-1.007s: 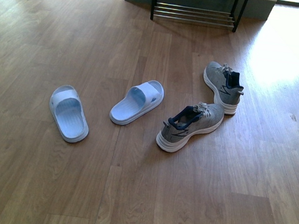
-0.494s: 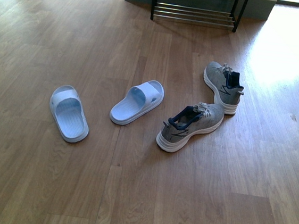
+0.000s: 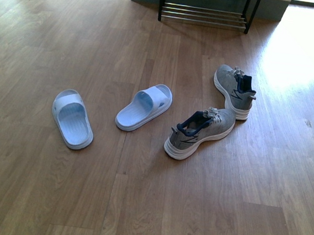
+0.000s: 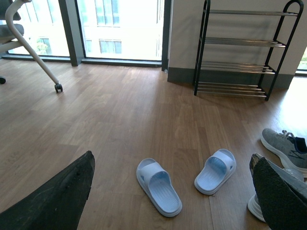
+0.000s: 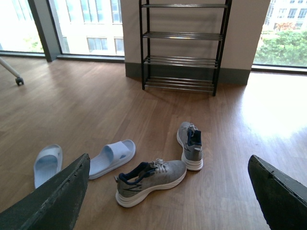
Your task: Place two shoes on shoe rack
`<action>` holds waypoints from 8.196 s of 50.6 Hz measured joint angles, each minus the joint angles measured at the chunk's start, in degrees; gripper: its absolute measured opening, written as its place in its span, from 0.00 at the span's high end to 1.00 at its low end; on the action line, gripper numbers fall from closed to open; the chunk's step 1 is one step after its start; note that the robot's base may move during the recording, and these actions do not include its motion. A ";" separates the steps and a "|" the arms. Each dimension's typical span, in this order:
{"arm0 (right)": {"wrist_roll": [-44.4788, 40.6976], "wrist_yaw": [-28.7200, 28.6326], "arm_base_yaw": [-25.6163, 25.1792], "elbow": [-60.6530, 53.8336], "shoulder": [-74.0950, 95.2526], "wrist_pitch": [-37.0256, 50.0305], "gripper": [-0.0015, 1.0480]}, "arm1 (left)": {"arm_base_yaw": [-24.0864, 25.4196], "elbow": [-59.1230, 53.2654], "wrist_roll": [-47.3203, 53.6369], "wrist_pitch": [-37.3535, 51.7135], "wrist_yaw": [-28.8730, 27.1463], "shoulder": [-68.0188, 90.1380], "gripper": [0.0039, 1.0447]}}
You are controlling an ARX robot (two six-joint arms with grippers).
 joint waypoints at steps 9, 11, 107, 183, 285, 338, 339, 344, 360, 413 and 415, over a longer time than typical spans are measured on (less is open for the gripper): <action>0.00 -0.02 0.00 0.00 0.00 0.00 0.09 | 0.00 0.00 0.00 0.00 0.00 0.00 0.09; 0.00 -0.02 0.00 0.00 0.00 0.00 0.09 | 0.00 0.00 0.00 0.00 -0.02 0.00 0.09; 0.00 0.02 0.00 0.00 0.02 0.00 0.09 | 0.00 0.00 0.00 0.00 0.02 0.00 0.09; -11.85 0.50 2.40 66.77 138.79 20.79 0.09 | 0.02 0.00 0.00 0.00 0.02 0.00 0.09; -7.15 -1.07 -8.57 77.05 146.40 3.37 0.09 | 0.02 0.00 0.00 0.00 0.02 0.00 0.09; -3.30 -1.75 -7.13 83.84 159.40 9.90 0.39 | 0.02 0.00 0.00 0.00 0.02 0.00 0.09; -3.30 -1.77 -7.13 83.87 159.40 9.75 0.42 | 0.02 0.00 0.00 0.00 0.02 0.00 0.09; -3.32 -1.77 -7.32 84.00 159.40 9.09 0.59 | 0.02 0.00 0.00 0.00 0.02 0.00 0.09; -0.81 -1.27 -9.57 83.97 159.32 5.97 0.98 | 0.02 0.00 0.00 0.00 0.02 0.00 0.09; -29.35 -5.99 -18.47 29.31 82.68 24.90 0.99 | 0.02 0.00 0.00 0.00 0.02 0.00 0.09; -29.27 -8.02 -20.33 27.87 77.11 22.36 0.99 | 0.02 0.00 0.00 0.00 0.02 0.00 0.09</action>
